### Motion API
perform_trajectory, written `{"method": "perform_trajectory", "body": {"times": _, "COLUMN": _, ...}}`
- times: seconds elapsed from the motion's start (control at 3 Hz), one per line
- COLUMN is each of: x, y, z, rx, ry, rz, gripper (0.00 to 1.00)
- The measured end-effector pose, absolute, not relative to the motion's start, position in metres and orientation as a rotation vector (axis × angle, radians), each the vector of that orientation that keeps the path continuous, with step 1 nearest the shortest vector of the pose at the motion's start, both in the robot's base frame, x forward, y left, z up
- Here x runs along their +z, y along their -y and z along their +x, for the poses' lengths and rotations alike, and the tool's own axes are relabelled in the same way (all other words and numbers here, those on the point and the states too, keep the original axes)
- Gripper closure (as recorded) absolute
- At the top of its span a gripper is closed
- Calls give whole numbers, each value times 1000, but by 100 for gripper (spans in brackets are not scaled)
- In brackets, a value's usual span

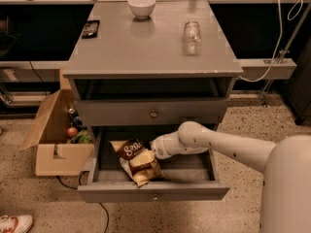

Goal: Place brown chip bag into middle drawer

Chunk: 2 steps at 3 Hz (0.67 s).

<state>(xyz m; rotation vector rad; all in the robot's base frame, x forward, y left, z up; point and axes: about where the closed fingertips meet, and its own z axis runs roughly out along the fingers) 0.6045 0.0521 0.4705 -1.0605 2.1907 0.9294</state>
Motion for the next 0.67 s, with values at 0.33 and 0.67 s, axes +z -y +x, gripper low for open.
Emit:
{"method": "perform_trajectory", "body": {"times": 0.33, "x": 500, "y": 8, "z": 609, "rx": 853, "ry": -2163, "rz": -920, "gripper": 0}}
{"method": "perform_trajectory", "body": {"times": 0.67, "x": 520, "y": 71, "z": 606, "rx": 797, "ry": -2146, "rz": -796, "gripper": 0}}
